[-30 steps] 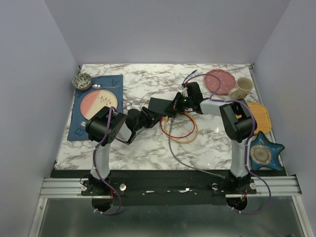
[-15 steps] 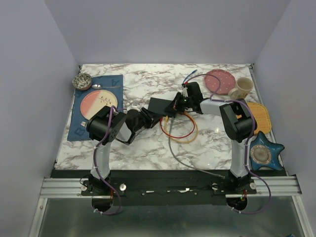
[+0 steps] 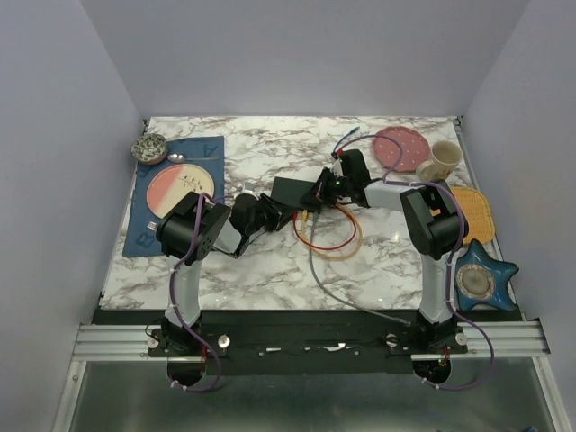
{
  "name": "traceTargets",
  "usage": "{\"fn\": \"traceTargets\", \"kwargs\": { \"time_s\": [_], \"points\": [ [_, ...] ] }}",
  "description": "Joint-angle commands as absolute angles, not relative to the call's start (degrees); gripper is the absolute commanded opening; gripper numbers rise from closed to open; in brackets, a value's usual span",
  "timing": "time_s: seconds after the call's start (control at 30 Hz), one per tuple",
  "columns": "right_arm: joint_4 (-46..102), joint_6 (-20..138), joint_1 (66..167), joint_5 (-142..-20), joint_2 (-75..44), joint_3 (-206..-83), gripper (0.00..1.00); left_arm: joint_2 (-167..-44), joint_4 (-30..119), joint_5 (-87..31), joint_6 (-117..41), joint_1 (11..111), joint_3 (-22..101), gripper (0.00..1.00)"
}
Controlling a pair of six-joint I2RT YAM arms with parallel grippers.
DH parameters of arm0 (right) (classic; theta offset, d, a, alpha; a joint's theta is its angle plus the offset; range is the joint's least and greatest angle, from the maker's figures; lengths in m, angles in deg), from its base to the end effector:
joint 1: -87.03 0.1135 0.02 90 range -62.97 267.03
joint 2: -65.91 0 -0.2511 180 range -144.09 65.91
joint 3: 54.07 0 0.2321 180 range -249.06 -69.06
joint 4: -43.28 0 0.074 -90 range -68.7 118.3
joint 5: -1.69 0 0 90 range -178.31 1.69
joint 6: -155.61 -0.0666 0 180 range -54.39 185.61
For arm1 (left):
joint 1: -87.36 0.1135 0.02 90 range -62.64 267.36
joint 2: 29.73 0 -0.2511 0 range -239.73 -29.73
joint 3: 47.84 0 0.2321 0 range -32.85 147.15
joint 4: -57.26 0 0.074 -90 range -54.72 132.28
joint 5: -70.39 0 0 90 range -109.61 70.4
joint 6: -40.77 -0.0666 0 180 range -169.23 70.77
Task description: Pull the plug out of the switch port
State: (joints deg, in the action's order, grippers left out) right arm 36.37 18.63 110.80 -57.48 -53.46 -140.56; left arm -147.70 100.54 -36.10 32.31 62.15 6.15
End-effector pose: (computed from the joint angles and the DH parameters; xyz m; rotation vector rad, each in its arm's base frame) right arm 0.3879 0.2081 0.1224 0.1827 2.4615 1.2143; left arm 0.3254 -0.1741 0.0780 -0.8546 2.0686 -1.4278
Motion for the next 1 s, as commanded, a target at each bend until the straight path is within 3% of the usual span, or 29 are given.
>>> {"fn": "traceTargets", "kwargs": {
  "time_s": [0.0,0.57,0.97],
  "points": [
    [34.9,19.1,110.5,-58.0,-56.1,-139.3,0.01,-148.0,90.4,-34.1,30.8,62.1,5.8,0.38],
    [35.9,19.1,110.6,-58.5,-54.5,-137.4,0.01,-149.4,93.1,-34.8,31.8,62.2,4.4,0.1],
    [35.3,22.1,114.5,-62.7,-48.9,-132.1,0.01,-151.5,97.4,-35.6,33.3,62.9,2.8,0.0]
  ]
}}
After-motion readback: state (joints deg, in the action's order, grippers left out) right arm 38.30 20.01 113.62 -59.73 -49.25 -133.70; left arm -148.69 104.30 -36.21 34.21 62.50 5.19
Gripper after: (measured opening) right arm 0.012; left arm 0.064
